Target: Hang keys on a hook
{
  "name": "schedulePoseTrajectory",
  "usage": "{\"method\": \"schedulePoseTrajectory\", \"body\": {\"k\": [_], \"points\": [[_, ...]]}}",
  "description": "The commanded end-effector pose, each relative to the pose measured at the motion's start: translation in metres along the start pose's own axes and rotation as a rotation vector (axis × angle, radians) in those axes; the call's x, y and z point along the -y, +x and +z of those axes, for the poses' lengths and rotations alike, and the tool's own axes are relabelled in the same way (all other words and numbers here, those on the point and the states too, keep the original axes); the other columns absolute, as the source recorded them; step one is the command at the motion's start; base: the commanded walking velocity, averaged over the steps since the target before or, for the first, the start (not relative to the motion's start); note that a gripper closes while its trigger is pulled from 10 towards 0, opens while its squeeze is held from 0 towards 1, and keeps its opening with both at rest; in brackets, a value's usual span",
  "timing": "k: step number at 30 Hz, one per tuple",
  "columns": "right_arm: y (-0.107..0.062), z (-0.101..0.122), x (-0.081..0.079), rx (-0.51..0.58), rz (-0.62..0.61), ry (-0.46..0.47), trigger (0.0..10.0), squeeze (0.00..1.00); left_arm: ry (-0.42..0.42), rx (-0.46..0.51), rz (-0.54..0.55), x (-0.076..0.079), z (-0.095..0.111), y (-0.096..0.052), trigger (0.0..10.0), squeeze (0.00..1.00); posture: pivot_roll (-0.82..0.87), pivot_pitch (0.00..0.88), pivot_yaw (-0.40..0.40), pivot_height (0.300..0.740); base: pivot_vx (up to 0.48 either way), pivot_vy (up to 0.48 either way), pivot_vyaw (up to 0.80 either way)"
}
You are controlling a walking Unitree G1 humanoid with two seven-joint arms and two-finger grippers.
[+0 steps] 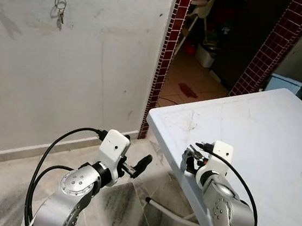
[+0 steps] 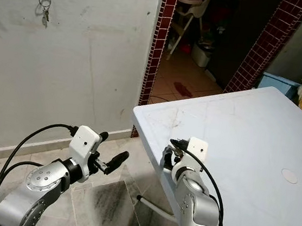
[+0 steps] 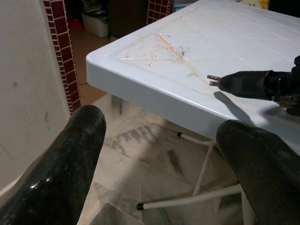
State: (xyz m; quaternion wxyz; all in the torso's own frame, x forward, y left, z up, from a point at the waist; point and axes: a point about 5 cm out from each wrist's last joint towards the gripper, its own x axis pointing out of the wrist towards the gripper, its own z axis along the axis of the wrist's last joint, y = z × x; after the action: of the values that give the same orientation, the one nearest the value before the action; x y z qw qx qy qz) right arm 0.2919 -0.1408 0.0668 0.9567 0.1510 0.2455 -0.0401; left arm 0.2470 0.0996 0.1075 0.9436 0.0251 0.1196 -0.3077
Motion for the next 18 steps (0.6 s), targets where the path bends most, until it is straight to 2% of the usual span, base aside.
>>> {"method": "schedulePoseTrajectory", "body": {"k": [1, 7, 18], "points": [[0.0043, -0.0105, 0.0098, -0.06, -0.038, 0.043, 0.0, 0.0, 0.011, 0.007, -0.016, 0.0022, 0.0024, 0.0017, 10.0, 0.0, 0.13, 0.009, -0.113, 0.74, 0.0, 0.0, 0.0], [0.0096, -0.0089, 0.0136, -0.072, -0.066, 0.102, 0.0, 0.0, 0.011, 0.006, -0.016, 0.0024, 0.0023, 0.0009, 10.0, 0.0, 0.14, 0.011, -0.116, 0.74, 0.0, 0.0, 0.0], [0.01, -0.0096, 0.0151, -0.08, -0.073, 0.113, 0.0, 0.0, 0.01, 0.007, -0.019, 0.0024, 0.0026, 0.0017, 10.0, 0.0, 0.13, 0.014, -0.112, 0.74, 0.0, 0.0, 0.0]]}}
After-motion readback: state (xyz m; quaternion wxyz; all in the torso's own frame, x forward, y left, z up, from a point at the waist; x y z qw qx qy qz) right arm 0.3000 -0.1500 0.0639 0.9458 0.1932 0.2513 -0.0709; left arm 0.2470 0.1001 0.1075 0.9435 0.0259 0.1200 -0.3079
